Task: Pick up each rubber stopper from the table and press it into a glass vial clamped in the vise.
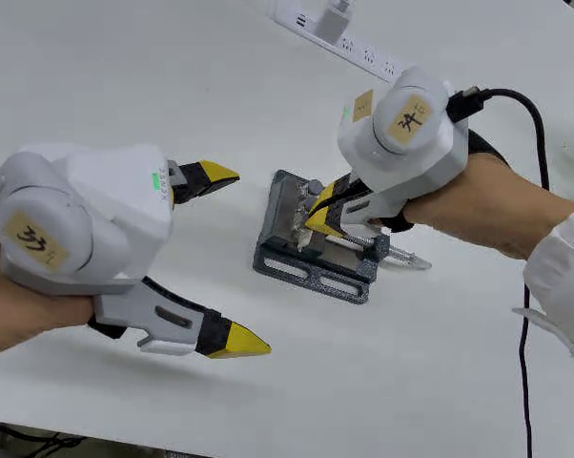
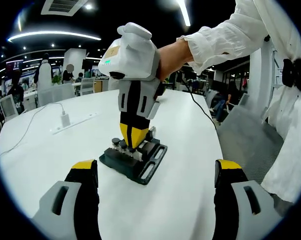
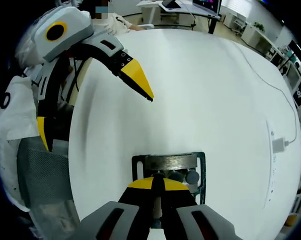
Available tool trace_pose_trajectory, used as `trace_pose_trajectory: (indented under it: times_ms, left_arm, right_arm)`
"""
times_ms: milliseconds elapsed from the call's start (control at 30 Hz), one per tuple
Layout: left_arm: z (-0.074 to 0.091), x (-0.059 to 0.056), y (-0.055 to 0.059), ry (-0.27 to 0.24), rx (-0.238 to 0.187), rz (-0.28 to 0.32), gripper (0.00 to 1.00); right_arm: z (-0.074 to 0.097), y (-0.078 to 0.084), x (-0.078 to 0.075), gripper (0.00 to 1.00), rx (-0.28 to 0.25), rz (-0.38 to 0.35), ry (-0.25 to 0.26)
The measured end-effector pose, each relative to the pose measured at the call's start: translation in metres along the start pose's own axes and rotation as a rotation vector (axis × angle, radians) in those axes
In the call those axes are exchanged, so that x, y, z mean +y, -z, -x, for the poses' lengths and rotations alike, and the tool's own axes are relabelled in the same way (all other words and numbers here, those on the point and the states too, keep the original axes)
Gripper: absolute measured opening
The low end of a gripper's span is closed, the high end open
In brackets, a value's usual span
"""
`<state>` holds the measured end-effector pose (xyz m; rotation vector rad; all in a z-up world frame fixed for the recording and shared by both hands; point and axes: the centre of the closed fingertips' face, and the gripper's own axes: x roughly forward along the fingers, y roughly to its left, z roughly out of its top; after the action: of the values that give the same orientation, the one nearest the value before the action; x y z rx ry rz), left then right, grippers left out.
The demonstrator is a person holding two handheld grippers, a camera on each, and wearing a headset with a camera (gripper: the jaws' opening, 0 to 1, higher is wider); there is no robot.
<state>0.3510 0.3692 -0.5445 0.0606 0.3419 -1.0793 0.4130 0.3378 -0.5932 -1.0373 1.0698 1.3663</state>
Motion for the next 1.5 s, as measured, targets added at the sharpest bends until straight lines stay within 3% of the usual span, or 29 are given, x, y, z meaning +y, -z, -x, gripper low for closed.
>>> trace_pose_trajectory:
  times_ms: [33,267,667,933,1000,1167,1500]
  left_arm:
    - [0.0,0.0,0.0,-0.001,0.0,-0.001,0.97]
    - [-0.001,0.001,-0.002,0.0,-0.003,-0.004,0.96]
    - [-0.005,0.005,-0.007,-0.009,-0.005,-0.011,0.96]
    - [-0.003,-0.003,-0.014,0.005,0.011,-0.036,0.96]
    - [-0.002,-0.003,-0.014,0.003,0.018,-0.042,0.96]
    - [0.002,-0.005,-0.015,-0.003,0.029,-0.046,0.96]
    - [0.009,-0.003,-0.014,-0.021,0.044,-0.046,0.95]
  right_arm:
    - [0.0,0.0,0.001,0.0,0.014,0.033,0.001]
    - [-0.001,0.004,-0.005,0.0,0.025,-0.016,-0.029]
    - [-0.005,0.005,-0.006,0.0,0.082,0.026,-0.014]
    - [-0.005,0.005,-0.007,0.0,0.058,-0.006,0.003]
    - [-0.004,0.005,-0.006,0.0,0.061,0.033,0.01]
    - [-0.003,0.006,-0.006,0.0,0.046,0.032,0.016]
    - [0.001,0.008,-0.004,0.02,-0.074,-0.05,0.047]
